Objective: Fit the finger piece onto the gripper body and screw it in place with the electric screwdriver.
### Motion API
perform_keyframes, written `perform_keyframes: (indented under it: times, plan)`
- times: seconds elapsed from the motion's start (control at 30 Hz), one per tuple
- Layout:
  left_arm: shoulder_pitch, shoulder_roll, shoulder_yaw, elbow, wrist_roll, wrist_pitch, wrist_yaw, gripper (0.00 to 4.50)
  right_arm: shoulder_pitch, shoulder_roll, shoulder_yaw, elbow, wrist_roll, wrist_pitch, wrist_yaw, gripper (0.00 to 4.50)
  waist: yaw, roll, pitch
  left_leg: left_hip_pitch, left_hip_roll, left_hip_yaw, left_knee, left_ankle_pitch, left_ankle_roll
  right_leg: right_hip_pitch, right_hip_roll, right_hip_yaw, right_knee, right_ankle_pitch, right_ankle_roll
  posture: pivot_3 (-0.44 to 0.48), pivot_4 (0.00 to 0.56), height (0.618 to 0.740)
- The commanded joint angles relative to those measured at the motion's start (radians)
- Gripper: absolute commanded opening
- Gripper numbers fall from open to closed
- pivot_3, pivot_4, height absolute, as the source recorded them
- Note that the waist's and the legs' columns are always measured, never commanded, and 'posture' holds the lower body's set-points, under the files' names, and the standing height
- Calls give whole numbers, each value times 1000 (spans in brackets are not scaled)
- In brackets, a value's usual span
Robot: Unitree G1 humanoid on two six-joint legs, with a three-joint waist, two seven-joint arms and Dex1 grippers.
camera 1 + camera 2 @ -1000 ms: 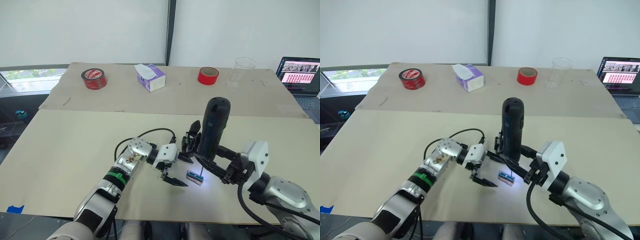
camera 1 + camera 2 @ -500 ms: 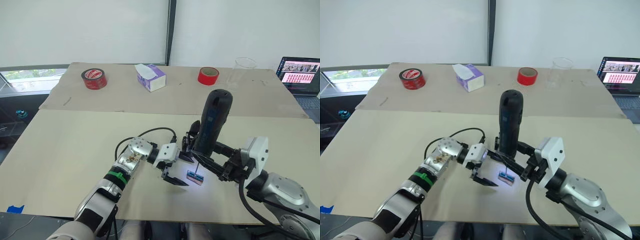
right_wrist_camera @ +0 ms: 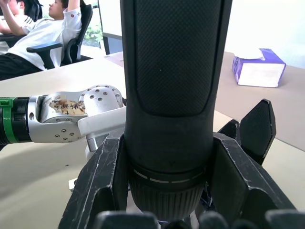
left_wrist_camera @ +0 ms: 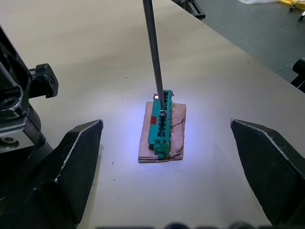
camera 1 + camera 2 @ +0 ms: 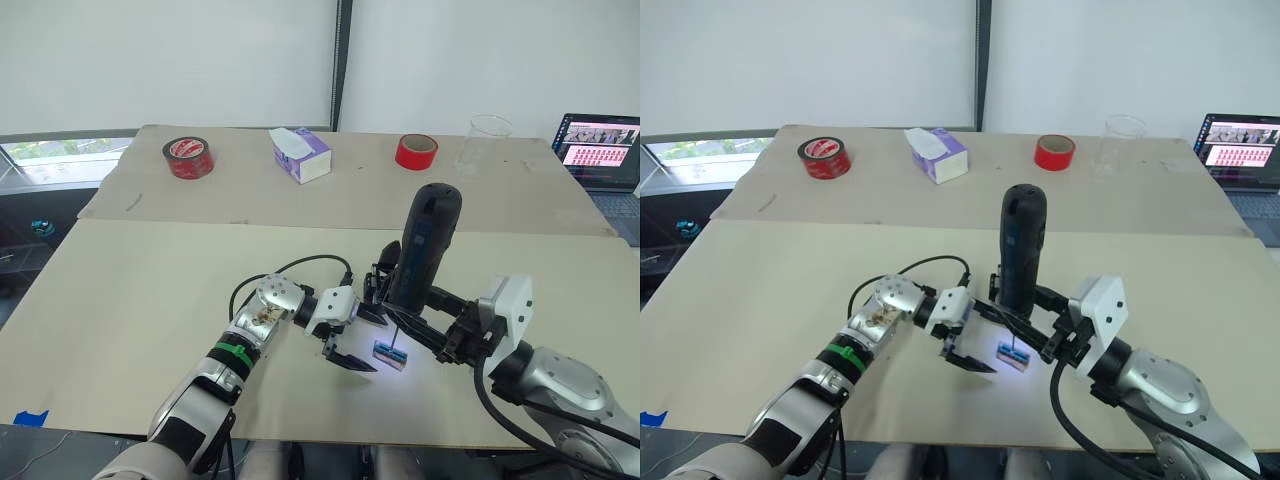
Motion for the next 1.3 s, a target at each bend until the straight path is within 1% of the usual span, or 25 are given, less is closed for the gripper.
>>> perform_keyframes:
  times: [0.03, 0.4, 1.3]
  plan:
    - [-16, -7, 11, -24, -19, -2, 0, 4500, -5, 7, -11, -34, 2, -41, 7, 1903, 0, 0, 0, 0, 0, 0, 0, 0, 0, 0, 0, 0, 0, 0, 0, 0, 150, 740]
    - [-17, -8, 11, -23, -18, -1, 1, 4500, -29, 14, -14, -41, 16, -23, -6, 1904, 0, 0, 0, 0, 0, 0, 0, 0, 0, 0, 0, 0, 0, 0, 0, 0, 150, 740]
    - [-29, -12, 17, -9, -18, -7, 10, 4500, 36, 21, 6, 9, -49, -97, 38, 1903, 0, 0, 0, 0, 0, 0, 0, 0, 0, 0, 0, 0, 0, 0, 0, 0, 150, 740]
